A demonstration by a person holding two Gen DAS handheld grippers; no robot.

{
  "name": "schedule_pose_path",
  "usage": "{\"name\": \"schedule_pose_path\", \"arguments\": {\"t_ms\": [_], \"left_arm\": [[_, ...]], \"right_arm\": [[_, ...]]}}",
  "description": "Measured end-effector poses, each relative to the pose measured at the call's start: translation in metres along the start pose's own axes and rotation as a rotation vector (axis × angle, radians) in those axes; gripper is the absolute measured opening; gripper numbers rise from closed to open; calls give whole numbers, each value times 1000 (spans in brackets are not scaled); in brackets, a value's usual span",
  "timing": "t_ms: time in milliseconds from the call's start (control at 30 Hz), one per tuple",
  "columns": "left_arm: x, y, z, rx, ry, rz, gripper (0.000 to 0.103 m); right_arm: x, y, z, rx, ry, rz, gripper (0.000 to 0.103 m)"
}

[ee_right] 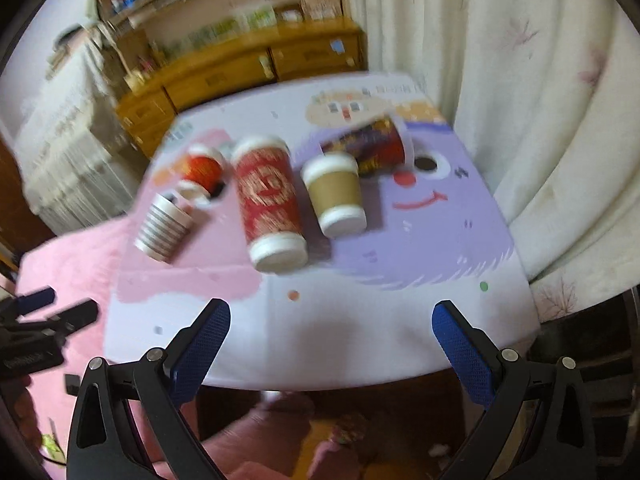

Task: Flip cup upright
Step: 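Reach the left tool to the gray checkered cup and close on it, then lift the gray checkered cup with the left tool toward the right tool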

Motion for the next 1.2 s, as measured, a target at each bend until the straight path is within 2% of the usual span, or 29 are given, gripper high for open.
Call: {"name": "schedule_pose_path", "arguments": {"t_ms": [100, 167, 367, 567, 633, 733, 800, 867, 967, 1200], "left_arm": [[-12, 37, -18, 40, 17, -127, 97], [-19, 59, -28, 48, 39, -181, 97], [-47, 114, -51, 28, 155, -274, 97], [-74, 147, -51, 61, 376, -256, 97], [-79, 156, -52, 75, 409, -272, 97], [-83, 170, -53, 126, 405, -302, 93], [-87, 175, -51, 156, 398, -321, 67], [-88, 181, -49, 202, 389, -339, 57], [-93, 185, -51, 230, 374, -319, 55], [-99, 164, -49, 201, 375, -215, 54]], "right_arm": [[-4, 35, -6, 34, 16, -77, 103], [-8, 56, -11, 60, 31, -123, 103], [-12, 92, -21, 123, 93, -215, 103], [-8, 101, -22, 188, 128, -276, 103], [-6, 102, -20, 212, 143, -287, 103], [-1, 96, -10, 244, 167, -301, 103], [1, 92, -5, 260, 183, -303, 103], [2, 88, 1, 274, 202, -302, 103], [5, 84, 8, 277, 221, -299, 103], [3, 75, 17, 241, 209, -264, 103]]}}
Point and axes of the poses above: each gripper's, at about its wrist camera, not at the fingertips, and y roughly the way its jaws point, z to its right, x to its underside, the point moved 10 cm from there along y, roughly the way its jaws point, and after that the axes turned 7 degrees about x, right-handed, at the moved point
